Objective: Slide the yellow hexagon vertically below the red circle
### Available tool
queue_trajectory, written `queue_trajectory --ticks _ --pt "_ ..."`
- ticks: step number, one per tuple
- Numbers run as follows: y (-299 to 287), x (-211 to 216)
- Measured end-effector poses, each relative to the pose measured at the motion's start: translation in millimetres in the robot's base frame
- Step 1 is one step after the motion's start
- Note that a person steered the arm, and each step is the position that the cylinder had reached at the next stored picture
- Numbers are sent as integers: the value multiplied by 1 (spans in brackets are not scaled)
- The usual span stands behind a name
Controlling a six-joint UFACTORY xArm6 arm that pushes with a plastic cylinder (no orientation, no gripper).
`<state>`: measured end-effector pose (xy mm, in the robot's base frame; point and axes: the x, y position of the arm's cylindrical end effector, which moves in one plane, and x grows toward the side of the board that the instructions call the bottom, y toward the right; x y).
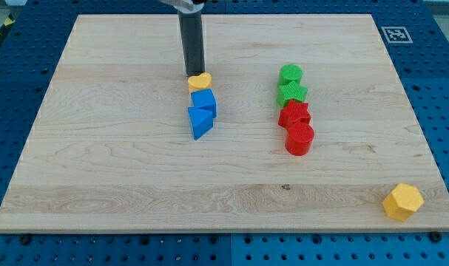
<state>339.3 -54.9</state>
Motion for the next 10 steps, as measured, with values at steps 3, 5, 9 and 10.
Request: queue_trajectory --ticks 3,5,9,10 --pt "107 -93" --pt "254 -77" --pt "386 116" --pt "400 154"
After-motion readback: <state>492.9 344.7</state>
